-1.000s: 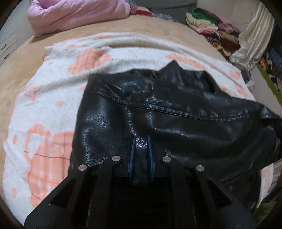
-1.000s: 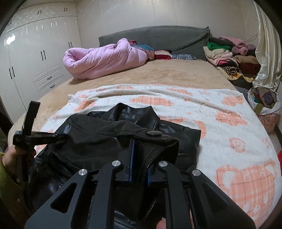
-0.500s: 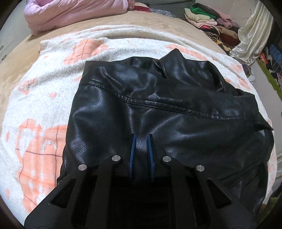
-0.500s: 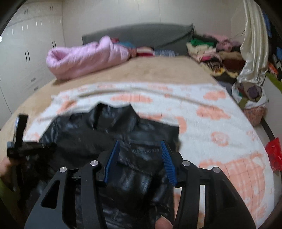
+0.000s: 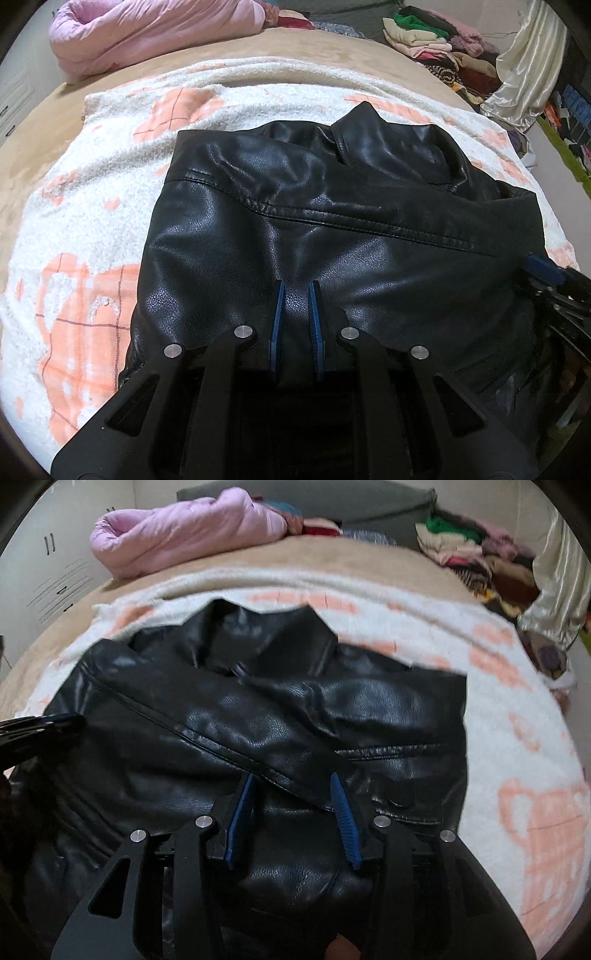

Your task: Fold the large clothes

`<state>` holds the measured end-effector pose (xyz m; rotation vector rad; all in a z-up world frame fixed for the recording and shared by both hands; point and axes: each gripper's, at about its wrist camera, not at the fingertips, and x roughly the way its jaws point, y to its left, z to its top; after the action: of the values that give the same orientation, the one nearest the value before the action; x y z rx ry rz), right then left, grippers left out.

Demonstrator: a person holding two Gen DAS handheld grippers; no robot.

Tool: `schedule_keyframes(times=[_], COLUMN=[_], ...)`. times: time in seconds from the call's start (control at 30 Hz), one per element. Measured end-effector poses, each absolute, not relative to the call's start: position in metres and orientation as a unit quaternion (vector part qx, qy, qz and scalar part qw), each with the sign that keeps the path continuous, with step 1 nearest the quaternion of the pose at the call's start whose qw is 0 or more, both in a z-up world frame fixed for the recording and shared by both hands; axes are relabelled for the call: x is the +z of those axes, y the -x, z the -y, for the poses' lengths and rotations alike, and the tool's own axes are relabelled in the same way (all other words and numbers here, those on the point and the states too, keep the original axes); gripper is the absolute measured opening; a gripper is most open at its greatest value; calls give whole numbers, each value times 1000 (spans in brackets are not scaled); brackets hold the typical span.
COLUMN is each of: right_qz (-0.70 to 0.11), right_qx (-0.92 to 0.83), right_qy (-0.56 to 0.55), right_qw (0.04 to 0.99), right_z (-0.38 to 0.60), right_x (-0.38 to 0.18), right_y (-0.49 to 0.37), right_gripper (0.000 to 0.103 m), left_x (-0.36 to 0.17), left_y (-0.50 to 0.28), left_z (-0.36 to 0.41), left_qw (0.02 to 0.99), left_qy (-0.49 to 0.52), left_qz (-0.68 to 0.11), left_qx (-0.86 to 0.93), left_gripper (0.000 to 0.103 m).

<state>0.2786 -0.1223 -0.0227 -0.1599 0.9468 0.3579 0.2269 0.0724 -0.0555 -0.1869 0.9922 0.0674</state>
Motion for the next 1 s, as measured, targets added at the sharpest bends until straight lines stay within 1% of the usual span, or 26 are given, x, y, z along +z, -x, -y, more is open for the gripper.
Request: schedule_keyframes(times=[0.2, 0.33, 0.4, 0.47, 0.53, 0.63, 0.73, 1.0], right_qz=[-459, -448, -436, -426, -409, -388, -374, -380], right_qx=[172, 187, 198, 204, 214, 234, 254, 277], right_qy=[65, 53, 40, 33, 29, 27, 36, 64], right_qw=[869, 872, 877, 881, 887, 891, 891, 880], right_z=[123, 126, 131, 135, 138, 138, 131, 111], right_x=[-33, -23, -10, 1, 15, 30, 40, 37], right_y=[-285, -280, -275, -268, -259, -247, -233, -211], right_gripper=[40, 43, 44, 50, 51, 51, 51, 51], left_x=[-56, -51, -43, -37, -29, -20, -22, -43], left_y=[-227, -224, -220, -214, -206, -194, -185, -177], left_z=[-72, -72, -70, -67, -61, -52, -43, -18], left_qw=[877, 882, 885, 888, 893, 899, 897, 884], left_qy=[88, 89, 89, 90, 79, 66, 59, 28], left_qz=[-471, -462, -455, -450, -441, -431, -438, -467], left_qx=[32, 35, 30, 28, 30, 25, 18, 4], left_gripper=[7, 7, 15, 31, 39, 39, 39, 39])
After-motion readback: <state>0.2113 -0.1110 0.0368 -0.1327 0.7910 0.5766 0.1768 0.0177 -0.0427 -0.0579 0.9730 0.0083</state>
